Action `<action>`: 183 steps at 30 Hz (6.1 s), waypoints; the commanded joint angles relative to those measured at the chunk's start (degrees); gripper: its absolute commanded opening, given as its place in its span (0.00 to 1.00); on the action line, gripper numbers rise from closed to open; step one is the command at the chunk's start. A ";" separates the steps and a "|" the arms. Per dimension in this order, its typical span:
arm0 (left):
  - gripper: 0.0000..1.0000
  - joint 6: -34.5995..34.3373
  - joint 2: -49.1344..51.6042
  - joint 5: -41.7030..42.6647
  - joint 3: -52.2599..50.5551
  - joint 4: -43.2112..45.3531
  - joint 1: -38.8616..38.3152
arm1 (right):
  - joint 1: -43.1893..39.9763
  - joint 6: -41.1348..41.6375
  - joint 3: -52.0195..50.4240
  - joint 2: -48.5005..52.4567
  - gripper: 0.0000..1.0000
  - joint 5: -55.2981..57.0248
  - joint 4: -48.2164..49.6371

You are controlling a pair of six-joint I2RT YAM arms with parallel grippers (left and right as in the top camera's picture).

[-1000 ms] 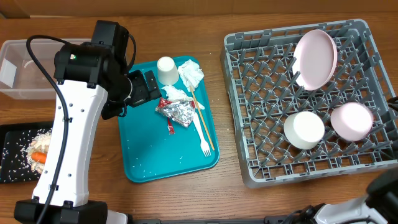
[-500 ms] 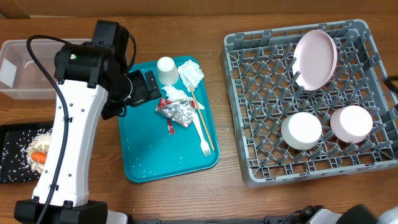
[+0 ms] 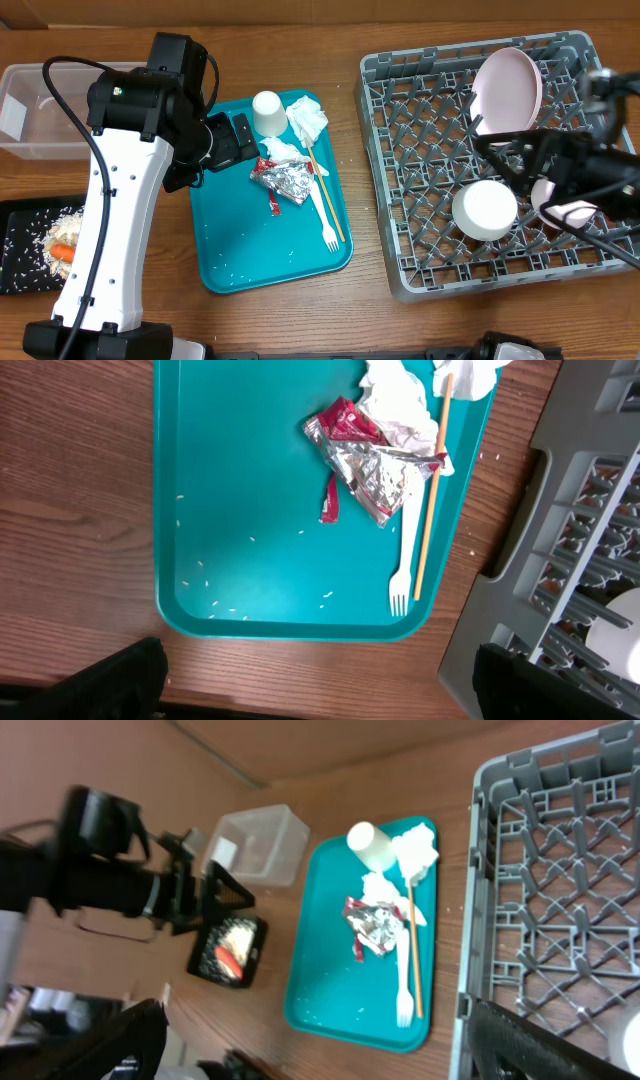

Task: Sort waste into correct bins and load items into the dishwasher rack
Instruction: 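Release the pink bowl and raise the right gripper over the rack, then reach the left gripper to the foil wrapper on the tray and grasp it, then carry the foil wrapper left and drop it into the clear bin, then reach the left gripper back to the tray and grasp a crumpled tissue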

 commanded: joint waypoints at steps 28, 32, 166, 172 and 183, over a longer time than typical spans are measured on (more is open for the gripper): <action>1.00 0.92 -1.40 -0.81 1.14 0.09 -0.11 | 34.71 36.70 -5.03 30.10 1.00 51.93 12.11; 1.00 0.92 -1.40 -0.81 1.14 0.07 -0.11 | 34.71 36.70 -5.05 31.26 1.00 51.58 12.13; 0.86 -20.68 26.77 -11.02 11.15 37.22 32.04 | 34.71 36.70 -5.05 31.26 1.00 51.58 12.35; 0.99 -15.47 27.12 -10.29 12.24 36.98 34.29 | 34.71 36.70 -5.05 31.26 1.00 51.60 12.35; 1.00 -7.41 27.10 5.84 30.36 18.43 33.83 | 34.71 36.70 -5.05 31.26 1.00 51.60 12.35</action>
